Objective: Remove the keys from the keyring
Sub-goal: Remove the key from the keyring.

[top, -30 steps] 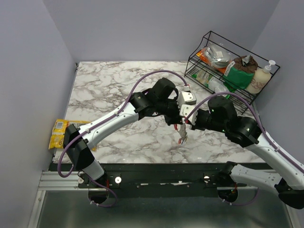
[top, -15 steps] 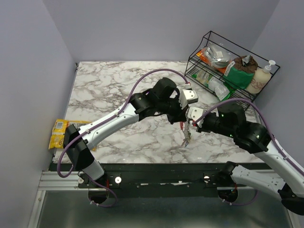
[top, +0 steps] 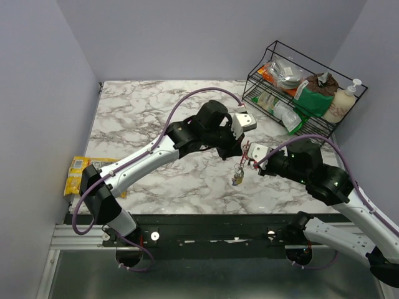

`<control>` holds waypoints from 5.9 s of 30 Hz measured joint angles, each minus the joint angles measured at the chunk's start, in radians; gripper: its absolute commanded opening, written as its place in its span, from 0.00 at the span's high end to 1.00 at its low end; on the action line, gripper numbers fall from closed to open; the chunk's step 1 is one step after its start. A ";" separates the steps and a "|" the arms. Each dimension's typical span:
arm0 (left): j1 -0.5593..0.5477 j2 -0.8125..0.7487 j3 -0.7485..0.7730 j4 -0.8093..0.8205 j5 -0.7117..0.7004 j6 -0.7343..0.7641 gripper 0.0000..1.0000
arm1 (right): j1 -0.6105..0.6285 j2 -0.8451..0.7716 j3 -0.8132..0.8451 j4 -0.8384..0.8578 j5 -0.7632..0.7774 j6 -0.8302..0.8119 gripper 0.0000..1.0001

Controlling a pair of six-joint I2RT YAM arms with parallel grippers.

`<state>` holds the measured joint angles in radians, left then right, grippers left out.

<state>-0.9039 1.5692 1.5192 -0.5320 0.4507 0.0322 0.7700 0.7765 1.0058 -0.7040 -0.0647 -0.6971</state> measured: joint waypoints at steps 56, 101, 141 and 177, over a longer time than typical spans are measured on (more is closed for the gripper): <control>0.086 -0.087 -0.063 0.014 0.032 -0.030 0.46 | -0.006 0.076 -0.055 0.022 -0.126 0.015 0.99; 0.064 -0.089 -0.063 0.006 0.328 0.013 0.33 | -0.076 0.119 0.141 -0.054 -0.298 0.072 0.99; 0.058 -0.100 -0.063 -0.029 0.405 0.048 0.38 | -0.157 0.129 0.212 -0.118 -0.559 0.120 0.99; 0.101 -0.177 -0.075 -0.005 0.455 0.023 0.44 | -0.205 0.134 0.216 -0.109 -0.597 0.150 0.99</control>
<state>-0.8024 1.3926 1.4441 -0.5369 0.9062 0.0551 0.5652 0.9108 1.2217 -0.8127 -0.6613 -0.5476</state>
